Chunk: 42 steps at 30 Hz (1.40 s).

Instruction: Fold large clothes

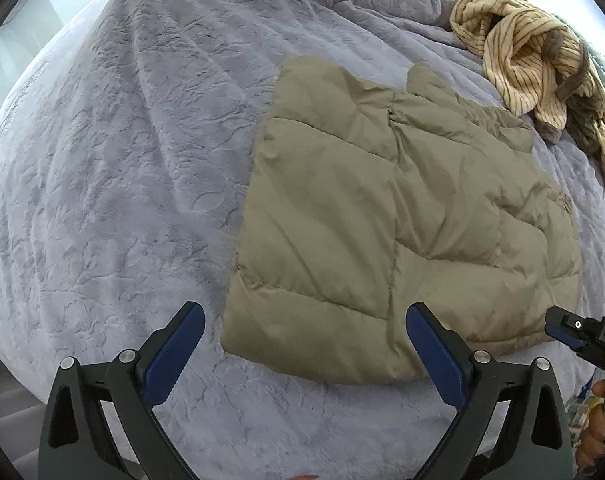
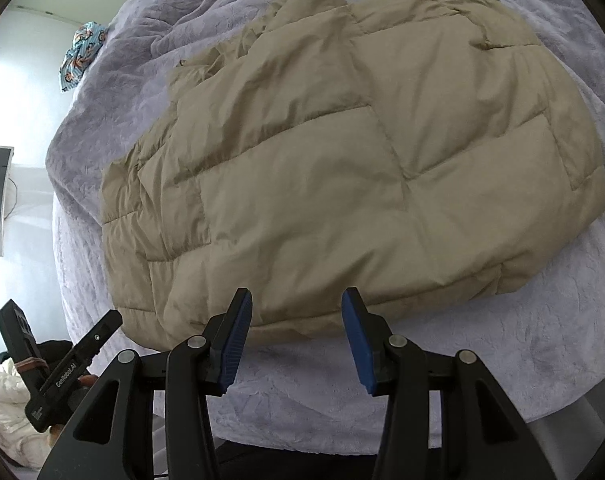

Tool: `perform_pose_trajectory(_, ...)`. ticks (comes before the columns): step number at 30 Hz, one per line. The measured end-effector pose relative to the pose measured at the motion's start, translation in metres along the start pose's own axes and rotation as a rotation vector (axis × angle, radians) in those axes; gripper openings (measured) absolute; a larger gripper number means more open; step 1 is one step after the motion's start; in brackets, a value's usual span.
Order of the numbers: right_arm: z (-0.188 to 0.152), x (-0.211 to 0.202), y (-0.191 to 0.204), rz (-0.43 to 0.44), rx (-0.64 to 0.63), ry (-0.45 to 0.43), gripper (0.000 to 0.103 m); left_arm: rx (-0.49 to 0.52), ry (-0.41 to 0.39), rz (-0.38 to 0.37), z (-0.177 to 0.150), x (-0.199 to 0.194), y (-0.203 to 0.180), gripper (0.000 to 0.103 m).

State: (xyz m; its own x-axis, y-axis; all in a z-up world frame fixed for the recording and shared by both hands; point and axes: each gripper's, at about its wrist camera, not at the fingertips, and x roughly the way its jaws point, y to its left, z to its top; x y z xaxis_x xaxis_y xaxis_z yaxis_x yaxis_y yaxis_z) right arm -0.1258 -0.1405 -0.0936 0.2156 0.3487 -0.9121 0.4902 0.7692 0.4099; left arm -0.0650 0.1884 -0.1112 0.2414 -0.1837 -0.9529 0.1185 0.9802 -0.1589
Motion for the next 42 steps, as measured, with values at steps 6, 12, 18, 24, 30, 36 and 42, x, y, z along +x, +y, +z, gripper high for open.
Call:
perform_pose_trajectory(6,0.0,0.011,0.018,-0.029,-0.046,-0.009,0.076,-0.015,-0.013,0.004,0.01,0.006,0.017,0.101)
perform_pose_trajectory(12,-0.005,0.019,0.042,-0.094,-0.15,-0.06,0.085,-0.053,-0.011,0.023,0.021,0.017,0.043,0.101)
perform_pose_trajectory(18,-0.009,0.039,0.048,-0.1,-0.164,-0.007,0.085,-0.108,0.02,-0.156,0.042,0.041,0.071,0.101)
perform_pose_trajectory(24,-0.011,0.048,0.045,-0.116,-0.157,0.005,0.085,-0.052,0.129,-0.436,0.069,0.096,0.065,0.101)
perform_pose_trajectory(30,-0.012,0.052,0.044,-0.126,-0.149,0.009,0.085,0.009,0.176,-0.506,0.081,0.126,0.038,0.101)
perform_pose_trajectory(36,-0.01,0.048,0.042,-0.102,-0.127,0.015,0.085,0.067,0.217,-0.551,0.083,0.13,0.022,0.058)
perform_pose_trajectory(42,0.002,0.025,0.029,-0.071,-0.111,-0.015,0.085,0.04,0.165,-0.589,0.083,0.097,0.018,0.025)
